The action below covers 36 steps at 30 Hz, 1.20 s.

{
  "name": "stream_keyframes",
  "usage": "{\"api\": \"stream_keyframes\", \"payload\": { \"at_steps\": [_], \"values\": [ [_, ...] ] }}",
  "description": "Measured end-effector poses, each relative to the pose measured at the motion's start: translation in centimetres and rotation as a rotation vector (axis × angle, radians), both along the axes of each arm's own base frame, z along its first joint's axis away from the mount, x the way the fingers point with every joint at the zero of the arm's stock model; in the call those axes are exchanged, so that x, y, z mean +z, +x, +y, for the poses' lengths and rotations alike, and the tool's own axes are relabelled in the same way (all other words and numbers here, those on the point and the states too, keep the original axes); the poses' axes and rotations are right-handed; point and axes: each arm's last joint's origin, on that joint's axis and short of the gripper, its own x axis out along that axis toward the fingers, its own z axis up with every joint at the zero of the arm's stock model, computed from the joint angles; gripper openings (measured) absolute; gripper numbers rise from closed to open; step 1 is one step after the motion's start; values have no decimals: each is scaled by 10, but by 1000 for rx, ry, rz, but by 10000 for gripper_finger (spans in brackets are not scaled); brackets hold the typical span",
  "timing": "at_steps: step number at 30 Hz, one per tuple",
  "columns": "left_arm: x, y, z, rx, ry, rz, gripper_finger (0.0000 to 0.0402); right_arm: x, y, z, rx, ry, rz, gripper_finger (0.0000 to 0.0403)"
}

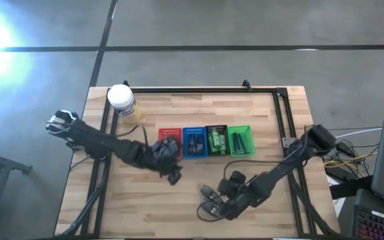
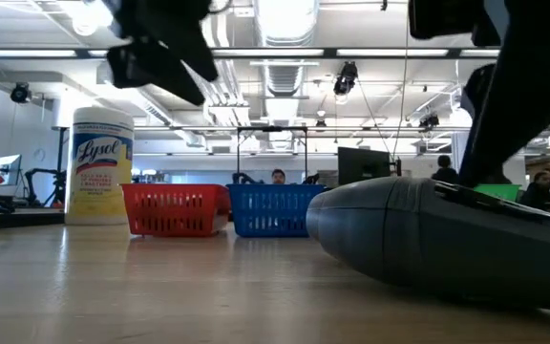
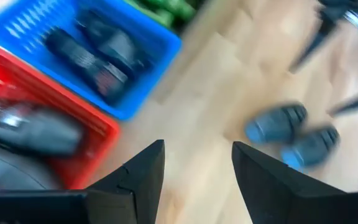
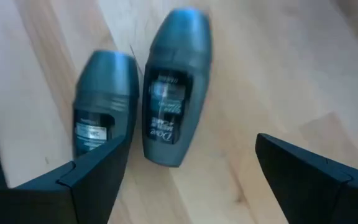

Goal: Pick & Place Travel size toiletries
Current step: Put the black deodorant into the red bin

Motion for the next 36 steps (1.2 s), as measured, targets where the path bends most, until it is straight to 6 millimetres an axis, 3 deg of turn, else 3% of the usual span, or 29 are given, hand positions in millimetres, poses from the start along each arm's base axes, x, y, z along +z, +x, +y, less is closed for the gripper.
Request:
{"api": "stream_keyframes", "payload": {
  "at_steps": [5, 17, 22, 27, 31, 36],
  "values": [
    [-13, -8, -20, -75, 17, 35, 193, -15, 10, 9, -33, -4, 21, 362],
    [-42, -25, -31, -239, 112, 82, 193, -48, 46, 9, -99, 3, 119, 336],
    [-39, -20, -36, -446, 179, 19, 193, -47, 53, 6, -113, -16, 168, 308],
    [-38, -21, -41, -693, 314, -3, 193, -43, 54, -1, -98, -17, 183, 250],
    [-39, -21, -40, -779, 396, 1, 193, -36, 55, -6, -68, -11, 182, 193],
    [-34, -20, -41, -814, 495, -38, 193, -14, 55, -10, -43, 41, 140, 189]
  ]
}}
